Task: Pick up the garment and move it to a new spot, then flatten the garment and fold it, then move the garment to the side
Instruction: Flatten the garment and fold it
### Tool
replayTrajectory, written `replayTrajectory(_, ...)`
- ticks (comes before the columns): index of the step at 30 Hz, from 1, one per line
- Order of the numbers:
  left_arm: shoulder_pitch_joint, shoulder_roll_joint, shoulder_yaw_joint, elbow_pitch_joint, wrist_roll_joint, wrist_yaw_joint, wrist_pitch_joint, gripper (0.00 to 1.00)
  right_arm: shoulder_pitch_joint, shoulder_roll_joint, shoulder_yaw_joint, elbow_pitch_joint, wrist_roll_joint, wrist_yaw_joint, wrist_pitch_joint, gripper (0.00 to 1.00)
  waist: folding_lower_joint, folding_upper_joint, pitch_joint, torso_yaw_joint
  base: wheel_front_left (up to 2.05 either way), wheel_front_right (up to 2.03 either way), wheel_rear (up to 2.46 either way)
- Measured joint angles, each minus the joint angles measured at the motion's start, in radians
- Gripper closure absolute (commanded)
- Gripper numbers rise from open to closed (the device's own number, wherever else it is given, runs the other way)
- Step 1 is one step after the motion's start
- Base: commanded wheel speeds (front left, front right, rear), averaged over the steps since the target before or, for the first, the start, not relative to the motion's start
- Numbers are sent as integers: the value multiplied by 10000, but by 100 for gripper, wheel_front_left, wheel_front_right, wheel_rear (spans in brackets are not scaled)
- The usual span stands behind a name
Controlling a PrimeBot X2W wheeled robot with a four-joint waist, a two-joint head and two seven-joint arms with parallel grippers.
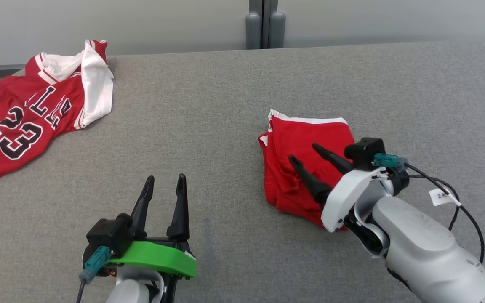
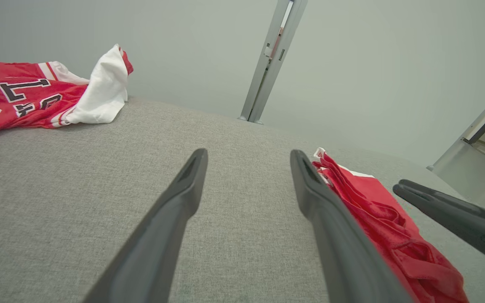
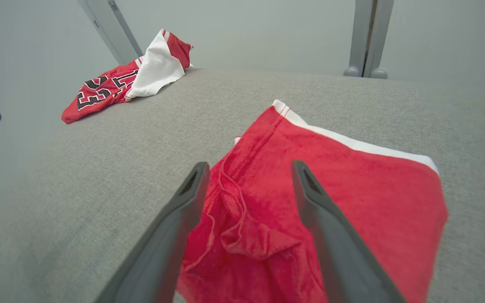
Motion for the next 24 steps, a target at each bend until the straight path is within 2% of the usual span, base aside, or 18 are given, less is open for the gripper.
replayTrajectory(6, 6, -36, -102, 33, 23, -42, 0, 0, 388, -456, -1304, -222, -470, 0, -274, 0, 0, 0, 5, -142, 0, 0, 0)
replayTrajectory(10, -1, -63, -151, 50, 25, -75, 0, 0, 502, -499, -1682, -176, -1047, 0, -173, 0, 0, 0, 94, -165, 0, 0, 0)
replayTrajectory(11, -8, -71, -163, 56, 27, -81, 0, 0, 500, -487, -1668, -127, -1275, 0, -98, 24, 0, 0, 127, -164, 0, 0, 0)
replayTrajectory(12, -19, -75, -173, 65, 42, -94, 0, 0, 494, -470, -1622, -48, -1505, 0, 13, 64, 0, 0, 161, -158, 0, 0, 0)
replayTrajectory(14, -53, -90, -215, 94, 65, -123, 0, 0, 481, -407, -1476, 161, -1712, 0, 244, 97, 0, 0, 216, -118, 0, 0, 0)
replayTrajectory(17, -173, -104, -272, 155, 71, -174, -2, 0, 303, -360, -1085, 552, -2052, 0, 546, 100, 0, 1, 280, 14, 0, 0, 0)
replayTrajectory(24, -231, -130, -251, 238, 71, -176, 0, 0, 38, -387, -33, 706, -1743, 0, 897, 100, 0, 0, 341, 422, 0, 0, 0)
